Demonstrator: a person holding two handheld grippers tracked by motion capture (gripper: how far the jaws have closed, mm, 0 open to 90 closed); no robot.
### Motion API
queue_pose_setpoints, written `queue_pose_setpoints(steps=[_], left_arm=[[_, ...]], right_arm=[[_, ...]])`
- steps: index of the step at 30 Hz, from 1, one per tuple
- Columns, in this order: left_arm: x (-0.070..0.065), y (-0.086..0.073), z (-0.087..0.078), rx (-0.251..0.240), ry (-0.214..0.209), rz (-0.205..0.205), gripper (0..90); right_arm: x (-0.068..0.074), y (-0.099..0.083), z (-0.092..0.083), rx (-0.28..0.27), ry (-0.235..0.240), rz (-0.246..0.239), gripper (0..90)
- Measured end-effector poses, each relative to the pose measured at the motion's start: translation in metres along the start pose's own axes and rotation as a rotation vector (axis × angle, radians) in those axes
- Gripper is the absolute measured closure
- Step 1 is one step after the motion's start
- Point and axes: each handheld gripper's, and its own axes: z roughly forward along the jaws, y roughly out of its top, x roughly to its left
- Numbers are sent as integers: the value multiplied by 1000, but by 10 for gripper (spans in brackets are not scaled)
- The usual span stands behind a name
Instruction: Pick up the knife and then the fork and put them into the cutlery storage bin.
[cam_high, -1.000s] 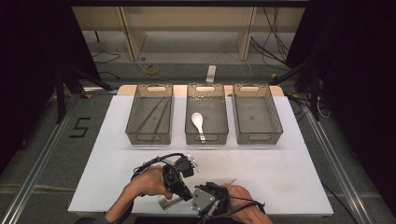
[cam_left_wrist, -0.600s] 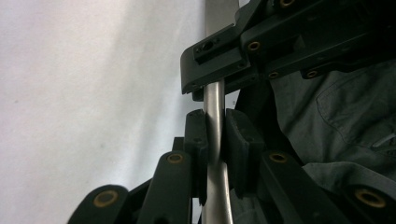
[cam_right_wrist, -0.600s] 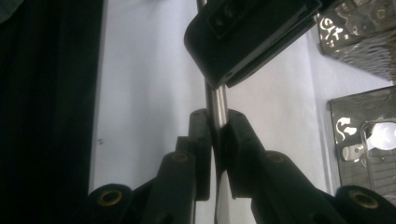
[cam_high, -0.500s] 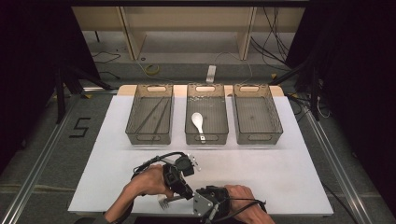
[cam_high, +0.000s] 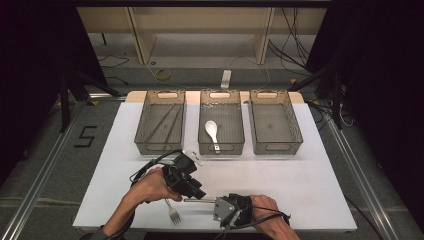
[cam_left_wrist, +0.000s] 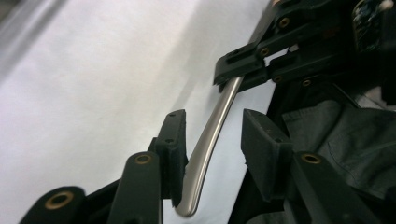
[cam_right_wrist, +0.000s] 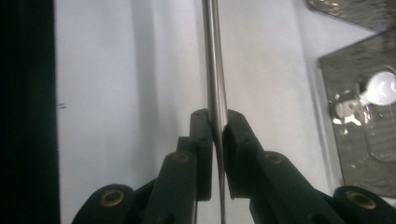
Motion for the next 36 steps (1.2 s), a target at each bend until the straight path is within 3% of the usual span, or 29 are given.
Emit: queue_pose_setpoints(steps=[5, 9, 11, 18, 23, 28, 36], left_arm=[[4, -5, -7, -36, 15, -17, 584], [9, -11, -13, -74, 49, -35, 532], [11, -15, -15, -88, 59, -42, 493], [21, -33, -20, -127, 147, -74, 294], [26, -45, -24, -233, 227, -61, 215], [29, -59, -21, -291, 287, -61, 193], [36, -77, -23, -362, 341, -98, 182]], right_arm=[[-11, -11, -1, -1, -7, 91, 838], [-23, -21, -5, -5, -13, 168, 838], [-28, -25, -7, -23, -23, 234, 838], [-50, -45, -16, -27, -56, 350, 838], [-68, -59, -26, -43, -96, 430, 838], [-88, -70, -34, -54, -129, 499, 838], [-134, -80, -40, -62, -157, 631, 838]])
